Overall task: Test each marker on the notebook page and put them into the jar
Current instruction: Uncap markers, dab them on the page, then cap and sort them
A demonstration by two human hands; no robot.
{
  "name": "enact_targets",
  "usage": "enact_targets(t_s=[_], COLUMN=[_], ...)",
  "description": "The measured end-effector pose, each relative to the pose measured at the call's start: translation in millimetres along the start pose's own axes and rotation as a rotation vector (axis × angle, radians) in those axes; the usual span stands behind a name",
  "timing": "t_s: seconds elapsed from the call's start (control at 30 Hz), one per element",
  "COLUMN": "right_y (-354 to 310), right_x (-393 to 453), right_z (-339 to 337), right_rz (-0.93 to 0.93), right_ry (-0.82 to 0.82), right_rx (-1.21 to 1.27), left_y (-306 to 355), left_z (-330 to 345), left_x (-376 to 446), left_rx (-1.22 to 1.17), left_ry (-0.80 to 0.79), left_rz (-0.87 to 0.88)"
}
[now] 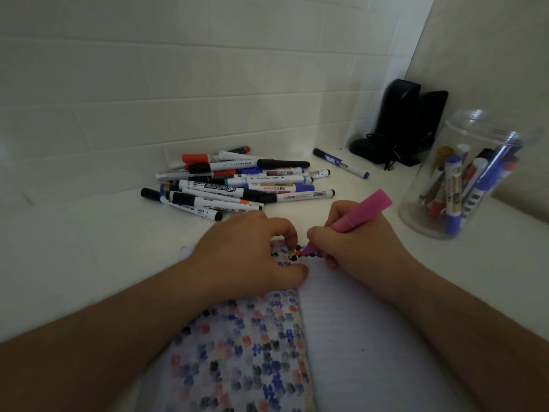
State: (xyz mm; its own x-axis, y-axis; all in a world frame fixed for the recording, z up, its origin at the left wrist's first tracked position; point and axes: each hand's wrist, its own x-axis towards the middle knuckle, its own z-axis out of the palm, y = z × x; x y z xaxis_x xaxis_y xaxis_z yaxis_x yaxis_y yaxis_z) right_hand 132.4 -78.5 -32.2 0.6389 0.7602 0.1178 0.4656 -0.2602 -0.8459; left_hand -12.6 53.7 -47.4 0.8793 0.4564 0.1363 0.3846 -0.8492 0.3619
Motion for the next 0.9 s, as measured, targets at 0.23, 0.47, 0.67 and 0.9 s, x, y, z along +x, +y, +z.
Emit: enact_targets(t_s=[0.23, 0.47, 0.67, 0.9], right_y=[0.6, 2.4, 1.7, 4.4], right_x=[0.1, 0.9, -0.3, 0.8], right_z=[2.9, 0.7, 3.9, 1.9], right_rz=[-0.036, 0.003, -0.04, -0.016], right_ry=[0.011, 0.01, -0.006, 0.026], right_rx=[-0.108, 0.033, -0.068, 0.001], left_y=[0.8, 0.3, -0.8, 0.3], left_z=[0.5, 1.1, 2.8, 1.3], left_x=[1.1, 1.6, 1.8, 1.0], left_rx=[0.003, 0.009, 0.015, 0.016], left_ry=[-0.002, 0.002, 0.015, 0.0], left_rz=[0.005, -0.002, 0.005, 0.0])
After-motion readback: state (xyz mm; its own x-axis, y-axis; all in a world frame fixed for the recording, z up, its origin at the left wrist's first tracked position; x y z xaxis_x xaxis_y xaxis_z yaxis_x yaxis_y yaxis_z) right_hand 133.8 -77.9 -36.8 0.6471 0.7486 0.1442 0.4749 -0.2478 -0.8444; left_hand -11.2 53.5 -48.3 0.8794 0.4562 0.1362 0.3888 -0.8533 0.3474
